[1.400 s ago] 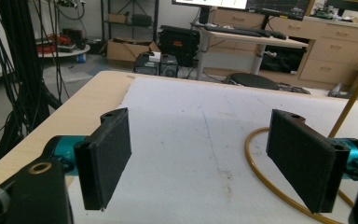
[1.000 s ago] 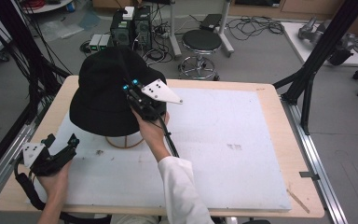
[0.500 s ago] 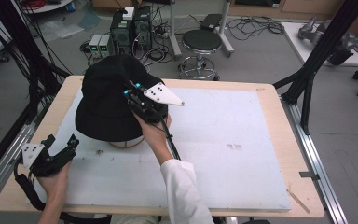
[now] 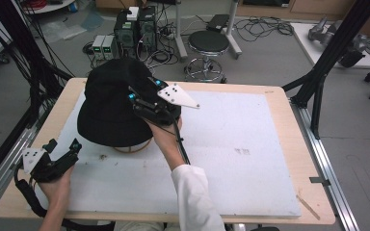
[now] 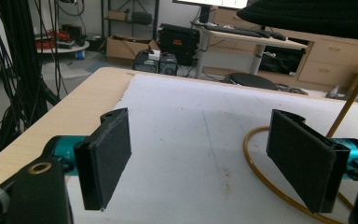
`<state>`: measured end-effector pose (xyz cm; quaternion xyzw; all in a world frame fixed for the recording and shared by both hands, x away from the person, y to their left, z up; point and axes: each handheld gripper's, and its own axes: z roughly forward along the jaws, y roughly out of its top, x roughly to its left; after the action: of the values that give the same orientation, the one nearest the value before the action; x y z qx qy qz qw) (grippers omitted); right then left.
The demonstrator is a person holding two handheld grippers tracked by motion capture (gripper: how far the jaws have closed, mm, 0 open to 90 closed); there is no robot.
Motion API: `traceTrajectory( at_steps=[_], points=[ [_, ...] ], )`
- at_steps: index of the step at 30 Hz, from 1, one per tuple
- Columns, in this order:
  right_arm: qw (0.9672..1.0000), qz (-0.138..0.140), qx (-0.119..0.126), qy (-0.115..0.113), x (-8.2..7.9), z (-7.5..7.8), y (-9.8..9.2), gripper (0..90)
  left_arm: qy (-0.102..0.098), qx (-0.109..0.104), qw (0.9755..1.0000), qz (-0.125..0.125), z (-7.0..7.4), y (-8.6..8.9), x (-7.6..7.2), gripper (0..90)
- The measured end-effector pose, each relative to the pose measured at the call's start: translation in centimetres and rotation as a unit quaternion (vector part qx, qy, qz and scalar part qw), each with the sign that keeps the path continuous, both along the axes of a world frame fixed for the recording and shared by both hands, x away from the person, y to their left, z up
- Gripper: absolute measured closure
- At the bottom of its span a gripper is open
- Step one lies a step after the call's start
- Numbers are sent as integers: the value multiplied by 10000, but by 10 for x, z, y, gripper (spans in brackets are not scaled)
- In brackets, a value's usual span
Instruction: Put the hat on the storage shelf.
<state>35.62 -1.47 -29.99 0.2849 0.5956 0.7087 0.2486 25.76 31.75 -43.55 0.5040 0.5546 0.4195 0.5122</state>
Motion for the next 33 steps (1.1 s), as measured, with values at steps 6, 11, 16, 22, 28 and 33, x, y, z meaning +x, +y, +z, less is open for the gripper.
traceTrajectory(
  at_steps=[6, 11, 16, 22, 28, 33],
  points=[
    [10000, -16, 52, 21, -2, 6, -19, 135, -2, 3, 10000, 9, 0, 0, 0, 221],
    [9995, -295, 27, -70, -10, 6, -49, 117, -4, 1, 10000, 6, 0, -1, 0, 221],
    [9982, -541, -268, -57, -14, 4, -69, 117, -32, -45, 10000, -1, 0, 0, -1, 221],
    [9955, -822, -475, -4, -24, 2, -102, 117, -32, -64, 10000, 0, 0, 0, -2, 221],
    [9916, -1191, -502, 96, -36, -6, -137, 117, -15, -57, 10000, 1, 0, -1, -3, 221],
    [9869, -1498, -566, 208, -49, -20, -164, 117, -29, -112, 9999, -7, 1, -1, -4, 221]
  ],
)
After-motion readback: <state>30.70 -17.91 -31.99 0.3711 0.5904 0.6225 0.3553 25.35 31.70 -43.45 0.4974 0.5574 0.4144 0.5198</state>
